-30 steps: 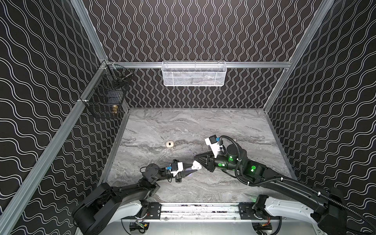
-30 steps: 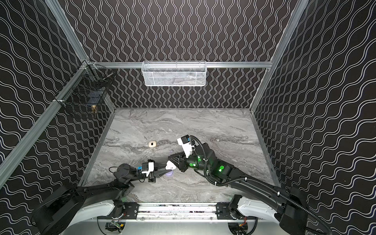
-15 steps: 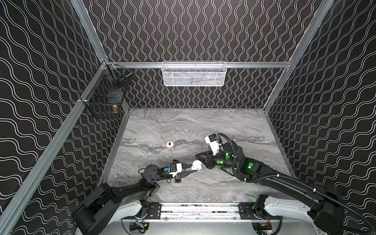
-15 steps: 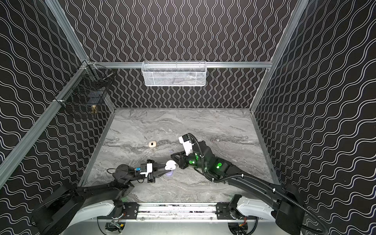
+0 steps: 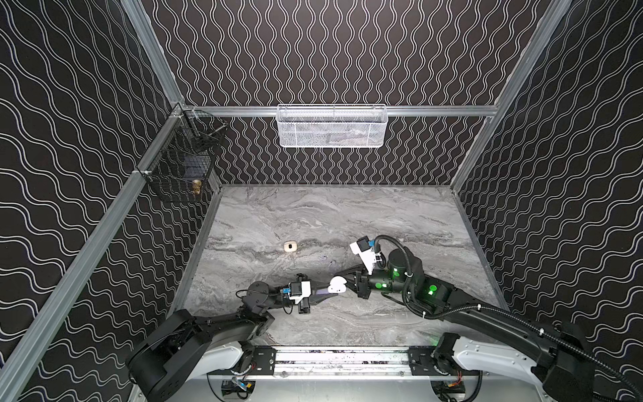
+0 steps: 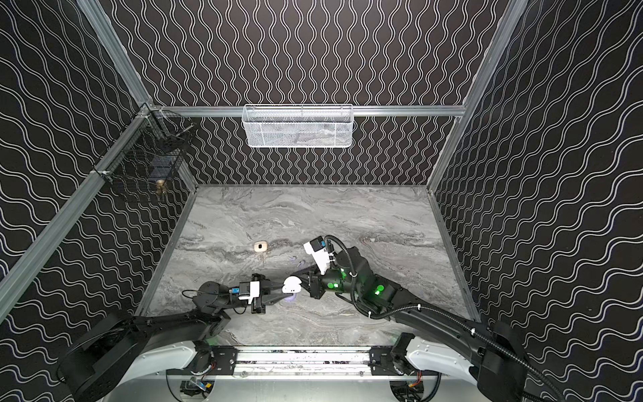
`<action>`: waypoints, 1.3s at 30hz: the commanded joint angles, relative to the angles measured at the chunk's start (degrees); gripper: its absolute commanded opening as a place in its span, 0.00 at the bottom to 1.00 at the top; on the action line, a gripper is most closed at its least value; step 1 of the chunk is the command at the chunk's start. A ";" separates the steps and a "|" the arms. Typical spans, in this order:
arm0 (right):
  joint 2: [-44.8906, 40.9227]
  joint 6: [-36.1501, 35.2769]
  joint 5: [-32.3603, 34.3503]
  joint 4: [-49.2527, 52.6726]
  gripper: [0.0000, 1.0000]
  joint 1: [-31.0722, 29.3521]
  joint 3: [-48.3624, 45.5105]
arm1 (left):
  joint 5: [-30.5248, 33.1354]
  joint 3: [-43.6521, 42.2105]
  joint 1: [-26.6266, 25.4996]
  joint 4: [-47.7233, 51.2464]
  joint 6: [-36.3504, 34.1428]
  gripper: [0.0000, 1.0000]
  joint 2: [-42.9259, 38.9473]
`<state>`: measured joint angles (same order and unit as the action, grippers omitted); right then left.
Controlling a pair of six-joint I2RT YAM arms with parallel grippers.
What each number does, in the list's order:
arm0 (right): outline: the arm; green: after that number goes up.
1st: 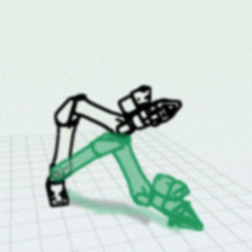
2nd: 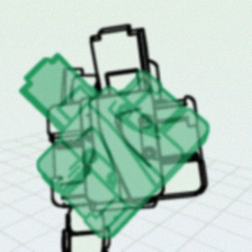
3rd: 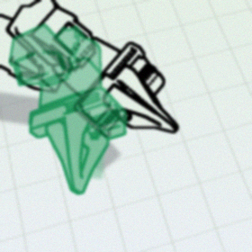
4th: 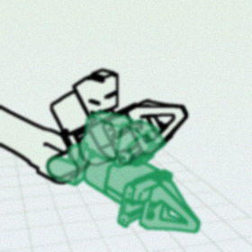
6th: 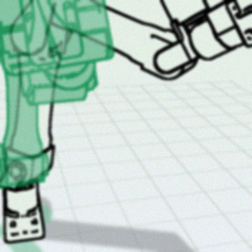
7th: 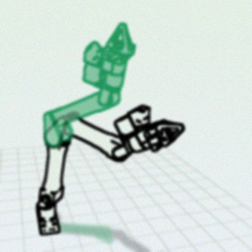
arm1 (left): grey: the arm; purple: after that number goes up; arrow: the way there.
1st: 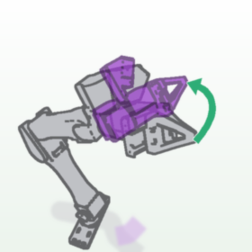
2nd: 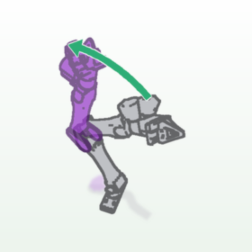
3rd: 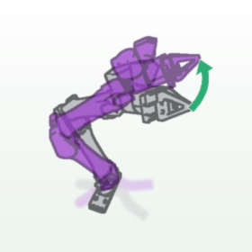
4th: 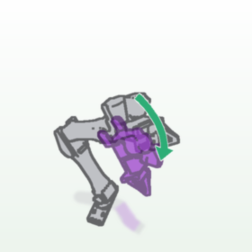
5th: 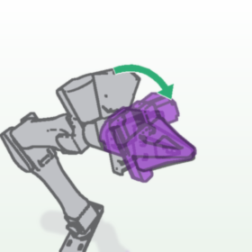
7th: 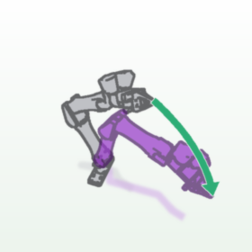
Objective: Insert the wireless bluetooth earbuds into the charging case
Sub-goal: 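Push the white case lid shut with the right gripper while the left gripper holds it, then set the white case down with the left gripper while the right gripper moves off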
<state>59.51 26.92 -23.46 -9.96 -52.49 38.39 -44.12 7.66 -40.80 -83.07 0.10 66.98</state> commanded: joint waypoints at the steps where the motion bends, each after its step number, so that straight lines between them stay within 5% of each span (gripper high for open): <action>1: -2.15 0.54 -7.37 -8.63 0.14 -0.25 -1.73 | 1.75 0.71 0.17 0.44 0.96 0.00 0.42; 14: -8.73 1.93 -6.08 -15.62 0.14 -0.29 -6.85 | 4.31 1.96 0.18 4.90 1.33 0.00 0.93; 17: -11.08 1.18 2.13 -9.65 0.16 -0.24 -6.18 | 13.63 2.62 0.49 10.93 3.15 0.00 0.27; 22: -13.27 0.56 21.46 1.23 0.20 -0.29 -6.37 | 39.55 10.36 1.53 37.51 11.79 0.00 -0.70; 26: -8.01 0.57 23.69 2.08 0.25 -1.82 -7.27 | 46.47 17.41 4.52 52.46 19.94 0.00 2.77; 33: 9.06 -3.10 34.05 6.96 0.44 -11.82 -2.29 | 30.40 21.81 17.83 54.42 32.36 0.00 16.61; 39: 21.59 -3.49 33.90 12.76 0.54 -13.52 3.85 | 23.08 25.61 21.06 55.85 35.54 0.00 27.72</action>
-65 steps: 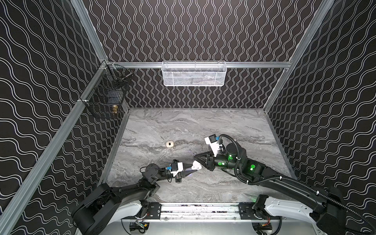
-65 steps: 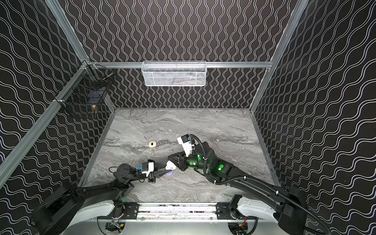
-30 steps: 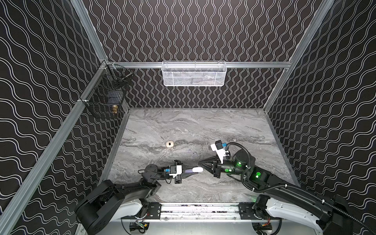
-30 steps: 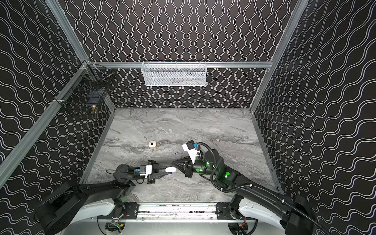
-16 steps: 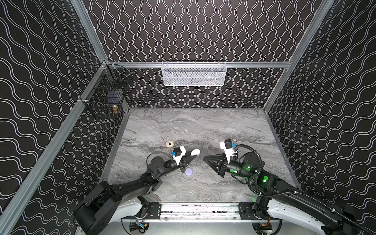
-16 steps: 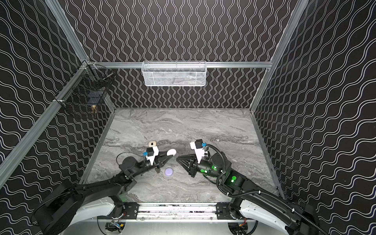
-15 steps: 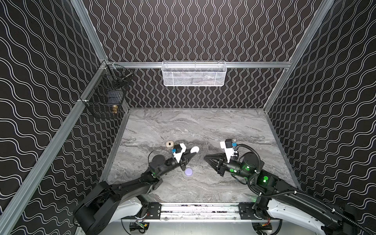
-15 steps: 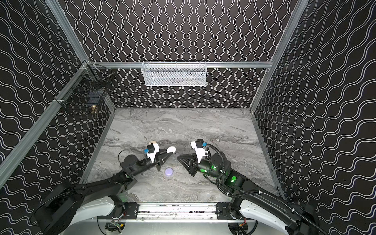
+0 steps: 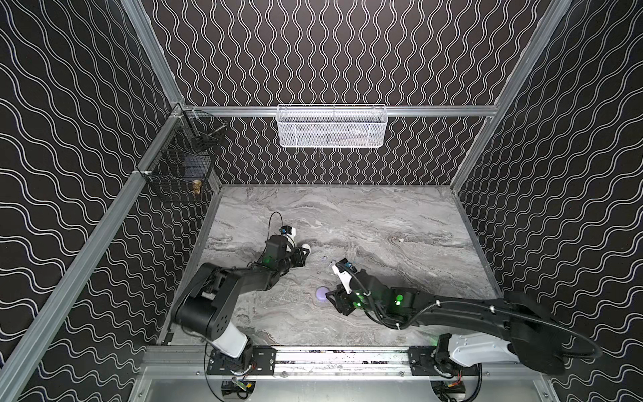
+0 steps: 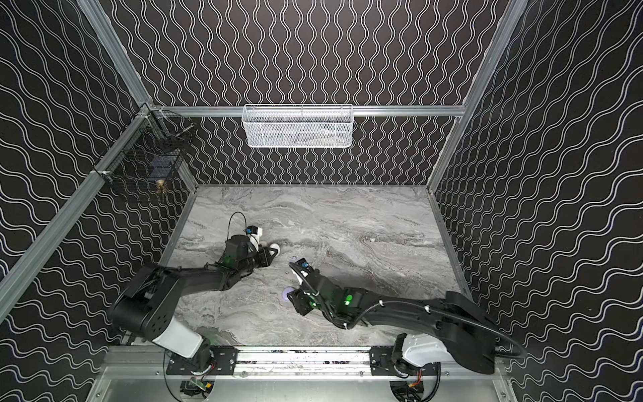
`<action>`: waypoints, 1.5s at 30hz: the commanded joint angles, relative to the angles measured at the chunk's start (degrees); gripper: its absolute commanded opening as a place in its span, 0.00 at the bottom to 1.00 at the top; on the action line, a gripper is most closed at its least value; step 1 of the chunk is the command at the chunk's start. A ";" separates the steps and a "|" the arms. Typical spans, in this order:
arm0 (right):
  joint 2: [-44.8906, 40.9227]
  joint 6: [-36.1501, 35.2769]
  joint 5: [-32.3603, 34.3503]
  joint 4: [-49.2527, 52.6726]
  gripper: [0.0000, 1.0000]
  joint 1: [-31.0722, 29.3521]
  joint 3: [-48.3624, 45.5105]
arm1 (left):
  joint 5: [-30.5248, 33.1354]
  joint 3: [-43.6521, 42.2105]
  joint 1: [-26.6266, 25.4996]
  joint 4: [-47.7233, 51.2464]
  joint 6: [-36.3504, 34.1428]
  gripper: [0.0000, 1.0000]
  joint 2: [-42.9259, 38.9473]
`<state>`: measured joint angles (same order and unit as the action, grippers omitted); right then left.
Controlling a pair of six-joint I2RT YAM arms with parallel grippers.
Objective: Insert the wireless bluetooth earbuds into the charging case
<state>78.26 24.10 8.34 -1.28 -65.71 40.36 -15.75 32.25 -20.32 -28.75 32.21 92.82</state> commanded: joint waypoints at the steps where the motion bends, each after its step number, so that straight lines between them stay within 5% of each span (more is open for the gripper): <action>1: 4.01 -0.47 2.21 4.42 0.56 -0.33 2.36 | -4.96 1.50 0.54 2.69 3.27 0.00 2.18; 6: 8.70 0.33 3.24 4.82 0.67 -0.36 4.22 | -2.03 2.35 0.54 7.26 1.86 0.00 1.15; 12: 13.98 1.98 3.15 3.93 0.65 0.59 7.34 | -0.96 3.06 0.80 9.71 1.38 0.07 1.63; 19: 18.50 5.03 2.76 3.85 0.62 3.87 11.48 | -1.07 2.74 1.07 9.62 1.30 0.35 1.82; 23: 21.89 5.88 5.71 6.95 0.49 4.64 15.18 | 1.06 1.57 1.07 10.38 -0.01 0.60 -1.85; 26: 25.28 6.53 7.97 10.45 0.38 5.21 19.13 | 3.40 0.16 1.08 11.62 -0.68 0.70 -6.42; 36: 25.54 7.37 6.91 12.79 0.25 4.21 18.20 | 16.64 -5.61 1.05 17.36 -1.07 0.74 -29.43; 41: 21.64 9.71 6.78 12.52 0.24 1.16 13.59 | 25.36 -2.32 1.07 32.95 11.81 0.87 -37.54; 45: 18.86 11.20 5.60 9.34 0.23 -1.43 10.32 | 27.83 5.54 1.08 50.49 14.00 0.92 -37.25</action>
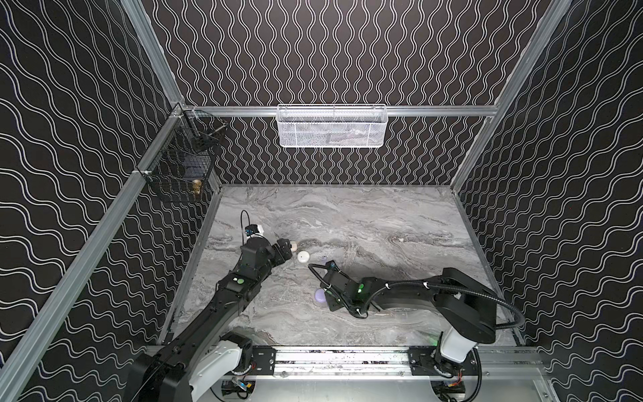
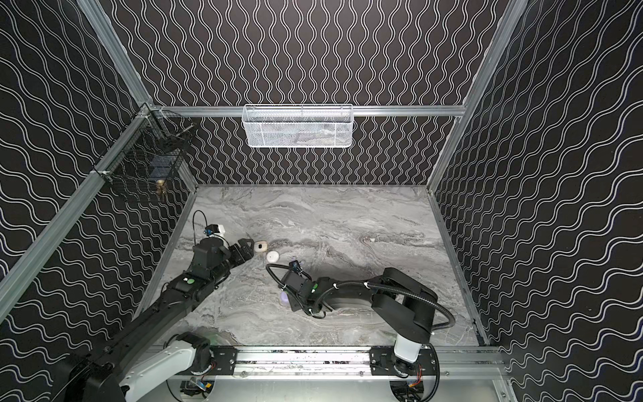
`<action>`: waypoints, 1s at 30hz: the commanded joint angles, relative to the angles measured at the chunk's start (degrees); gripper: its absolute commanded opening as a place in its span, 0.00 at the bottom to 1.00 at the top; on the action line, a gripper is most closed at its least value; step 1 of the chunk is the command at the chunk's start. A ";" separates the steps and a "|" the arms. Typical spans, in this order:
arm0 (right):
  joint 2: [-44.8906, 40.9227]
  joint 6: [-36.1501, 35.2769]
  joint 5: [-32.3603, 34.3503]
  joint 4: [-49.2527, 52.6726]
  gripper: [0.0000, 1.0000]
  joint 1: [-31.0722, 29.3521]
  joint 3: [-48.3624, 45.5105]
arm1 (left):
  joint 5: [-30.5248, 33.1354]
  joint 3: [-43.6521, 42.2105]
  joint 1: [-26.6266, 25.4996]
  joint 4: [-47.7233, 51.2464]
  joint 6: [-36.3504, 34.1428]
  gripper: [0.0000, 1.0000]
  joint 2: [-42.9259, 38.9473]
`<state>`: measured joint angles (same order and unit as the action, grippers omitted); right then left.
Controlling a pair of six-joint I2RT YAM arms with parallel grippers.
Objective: Insert the wireless bluetooth earbuds into the charging case
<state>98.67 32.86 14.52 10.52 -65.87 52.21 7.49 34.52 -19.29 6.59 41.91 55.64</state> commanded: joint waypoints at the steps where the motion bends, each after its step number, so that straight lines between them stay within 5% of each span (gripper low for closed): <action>1: -2.04 2.78 -1.14 -3.68 0.23 -1.98 -2.19 | 5.45 4.69 0.05 18.67 3.58 0.95 -0.25; 8: -2.18 3.52 -1.88 -7.58 0.23 -4.00 -3.95 | 16.71 0.38 0.13 26.54 -2.03 0.98 -7.16; 14: 0.61 4.57 -0.31 -8.69 0.23 -3.99 -2.15 | 17.04 -5.59 0.16 28.01 -1.49 0.98 -16.06; 17: 2.74 6.54 0.73 -9.04 0.23 -3.88 0.20 | 11.25 -9.89 0.07 22.43 -3.16 0.98 -18.65; 30: 12.25 6.13 1.85 -10.91 0.26 -3.49 14.47 | 9.50 -9.97 0.04 21.44 -2.62 0.98 -15.96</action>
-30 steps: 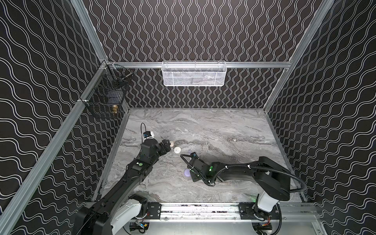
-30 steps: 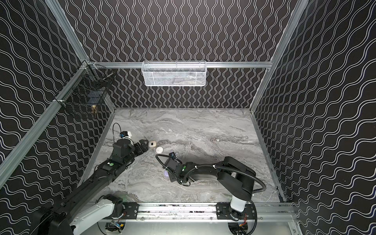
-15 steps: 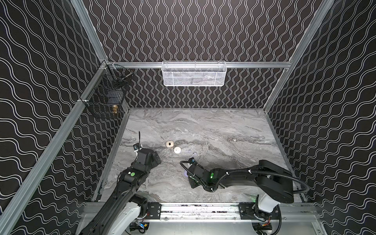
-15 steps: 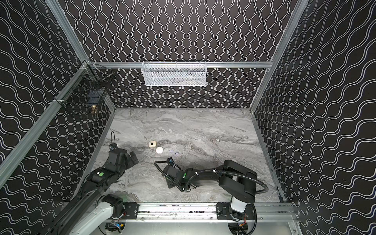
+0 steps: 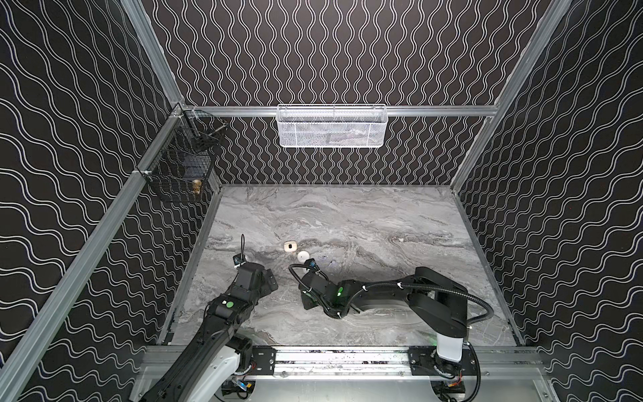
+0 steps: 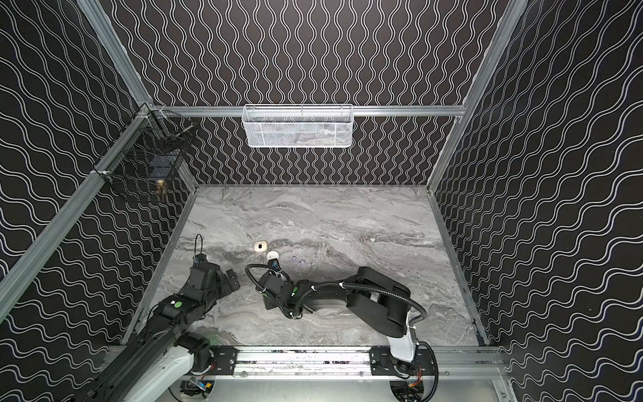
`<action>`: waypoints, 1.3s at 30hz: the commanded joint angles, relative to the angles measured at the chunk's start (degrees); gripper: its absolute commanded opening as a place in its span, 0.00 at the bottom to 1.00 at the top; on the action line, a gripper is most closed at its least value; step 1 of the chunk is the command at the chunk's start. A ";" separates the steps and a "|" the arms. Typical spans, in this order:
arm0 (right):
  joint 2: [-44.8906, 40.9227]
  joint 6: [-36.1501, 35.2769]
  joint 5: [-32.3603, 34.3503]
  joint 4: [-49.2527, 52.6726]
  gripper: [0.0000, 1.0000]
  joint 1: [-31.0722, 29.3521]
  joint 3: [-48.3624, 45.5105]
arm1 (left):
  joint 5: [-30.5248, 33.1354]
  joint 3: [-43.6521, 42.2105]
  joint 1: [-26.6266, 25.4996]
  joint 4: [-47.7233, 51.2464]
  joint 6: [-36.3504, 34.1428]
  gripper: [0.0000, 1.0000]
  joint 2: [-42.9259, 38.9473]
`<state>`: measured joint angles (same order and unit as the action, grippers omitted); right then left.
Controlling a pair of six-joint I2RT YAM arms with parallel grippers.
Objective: Insert the wireless bluetooth earbuds into the charging case
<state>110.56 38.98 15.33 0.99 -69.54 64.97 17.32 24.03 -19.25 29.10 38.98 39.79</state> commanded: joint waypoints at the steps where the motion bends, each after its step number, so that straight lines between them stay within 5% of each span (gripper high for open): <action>1: 0.39 -0.86 0.83 -1.07 0.27 0.47 2.59 | -0.73 0.36 0.00 -1.29 0.10 0.98 -0.44; 4: -1.48 -4.65 -0.83 -0.60 0.33 1.47 3.28 | -1.61 -0.12 0.00 -1.82 -0.30 0.99 -1.60; 8: -9.59 -11.14 -1.06 -2.93 0.56 3.29 -1.23 | -1.59 -0.39 0.01 -2.10 -0.41 0.99 -2.13; 16: -8.20 -19.03 -14.84 -5.80 0.79 9.81 -4.24 | -0.44 0.14 0.00 -1.99 -0.40 0.99 -1.45; 27: 3.86 -21.40 -21.71 -3.10 0.82 10.51 3.95 | -0.44 -0.21 0.04 -2.54 -0.65 0.99 -2.62; 39: -3.95 -18.56 -22.76 -7.12 0.74 9.58 -6.73 | -1.72 -0.69 0.00 -3.04 -1.10 0.99 -3.31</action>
<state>108.60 19.07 -6.50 -3.66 -59.55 59.75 15.94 23.51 -19.25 27.77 38.68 36.77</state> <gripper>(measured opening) 0.739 0.985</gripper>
